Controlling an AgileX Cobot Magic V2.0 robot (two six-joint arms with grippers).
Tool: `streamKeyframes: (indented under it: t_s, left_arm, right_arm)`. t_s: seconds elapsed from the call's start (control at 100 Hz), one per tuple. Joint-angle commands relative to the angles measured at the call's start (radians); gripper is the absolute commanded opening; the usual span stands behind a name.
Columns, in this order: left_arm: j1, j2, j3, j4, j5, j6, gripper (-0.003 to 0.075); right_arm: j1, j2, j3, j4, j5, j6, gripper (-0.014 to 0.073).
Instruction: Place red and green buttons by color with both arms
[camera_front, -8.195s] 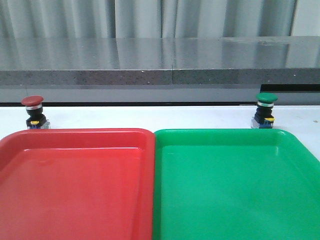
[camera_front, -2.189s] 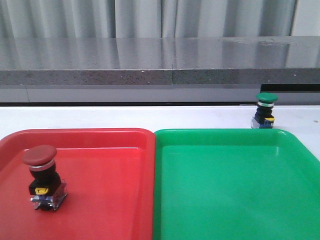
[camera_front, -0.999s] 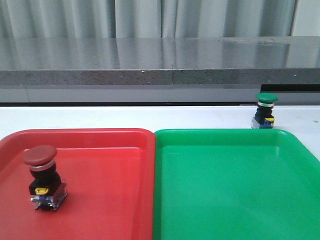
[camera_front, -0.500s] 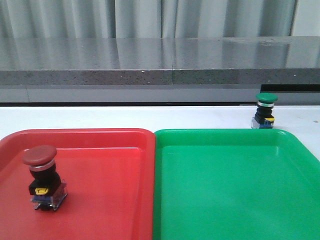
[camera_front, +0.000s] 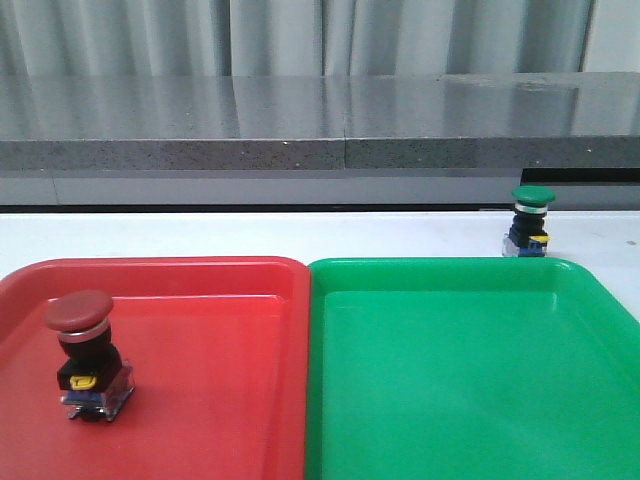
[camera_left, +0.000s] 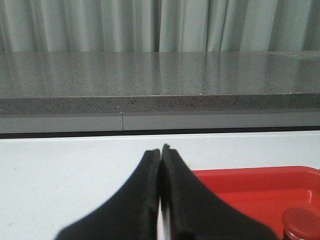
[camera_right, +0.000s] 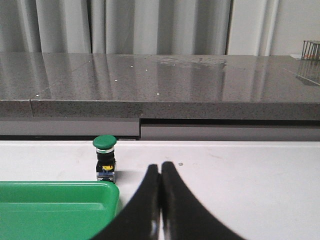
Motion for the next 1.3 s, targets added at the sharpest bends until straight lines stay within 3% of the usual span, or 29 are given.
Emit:
streamKeyframes:
  t_s: [0.0,0.45,0.71,0.969,1.289]
  left_arm:
    - [0.003,-0.032,0.01,-0.01,-0.088,0.004,-0.002]
    - [0.003,-0.032,0.01,-0.01,-0.088,0.004,-0.002]
    - [0.003,-0.032,0.01,-0.01,-0.088,0.004,-0.002]
    - [0.003,-0.032,0.01,-0.01,-0.088,0.004,-0.002]
    - [0.003,-0.032,0.01,-0.01,-0.088,0.004,-0.002]
  right_arm:
    - [-0.007,0.009,-0.018,0.0,-0.073,-0.008,-0.0063]
    - [-0.007,0.01,-0.036,0.0,-0.063,-0.008,-0.0063]
    - [-0.007,0.098,-0.26,0.0,0.236,-0.007,-0.0063]
    - [-0.007,0.343,-0.592,-0.018,0.478,-0.007,-0.0063]
    - [-0.007,0.781,-0.838,0.039,0.533,-0.006,-0.0059]
